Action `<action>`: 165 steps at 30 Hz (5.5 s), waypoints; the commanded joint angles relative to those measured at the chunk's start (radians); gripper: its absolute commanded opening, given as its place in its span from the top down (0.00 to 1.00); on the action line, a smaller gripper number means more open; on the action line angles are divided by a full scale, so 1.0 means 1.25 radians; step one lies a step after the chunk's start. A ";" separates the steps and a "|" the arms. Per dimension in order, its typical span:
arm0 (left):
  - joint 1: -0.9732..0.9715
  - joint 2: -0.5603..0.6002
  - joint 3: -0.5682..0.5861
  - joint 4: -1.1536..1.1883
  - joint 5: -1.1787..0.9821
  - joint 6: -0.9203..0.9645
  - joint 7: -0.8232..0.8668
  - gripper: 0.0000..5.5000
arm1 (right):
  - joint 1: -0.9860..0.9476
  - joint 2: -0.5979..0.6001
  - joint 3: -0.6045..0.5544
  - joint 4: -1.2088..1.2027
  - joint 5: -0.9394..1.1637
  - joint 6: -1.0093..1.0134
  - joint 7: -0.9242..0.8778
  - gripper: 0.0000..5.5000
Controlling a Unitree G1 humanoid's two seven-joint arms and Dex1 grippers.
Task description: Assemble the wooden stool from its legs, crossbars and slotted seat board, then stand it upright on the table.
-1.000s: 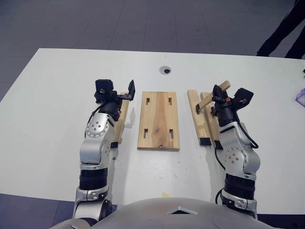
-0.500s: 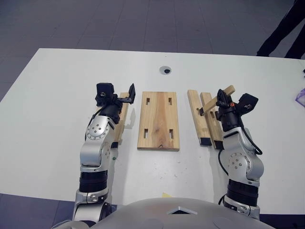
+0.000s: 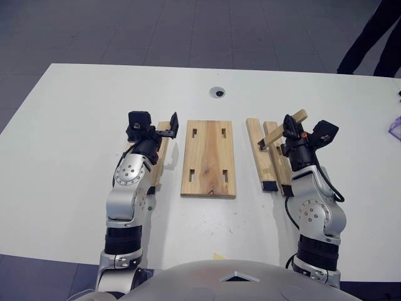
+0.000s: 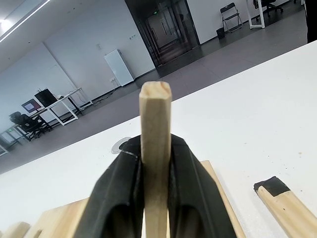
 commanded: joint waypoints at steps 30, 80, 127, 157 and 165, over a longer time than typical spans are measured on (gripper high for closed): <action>0.002 -0.013 -0.019 0.005 0.029 -0.010 -0.006 0.02 | -0.020 -0.016 0.023 0.063 -0.099 -0.045 0.013 0.92; -0.064 0.039 0.018 0.076 0.065 -0.079 -0.033 0.02 | -0.159 -0.152 0.075 0.306 -0.224 -0.234 0.135 0.67; -0.085 0.021 -0.005 0.118 0.099 -0.130 -0.024 0.02 | -0.558 -0.192 0.017 0.277 -0.133 -0.056 0.157 0.02; -0.090 0.012 -0.017 0.133 0.114 -0.138 -0.026 0.02 | -0.597 -0.153 -0.137 0.384 0.089 0.026 0.144 0.02; -0.081 0.011 -0.015 0.129 0.115 -0.136 -0.023 0.02 | -0.503 -0.161 -0.056 0.411 0.012 0.000 0.182 0.02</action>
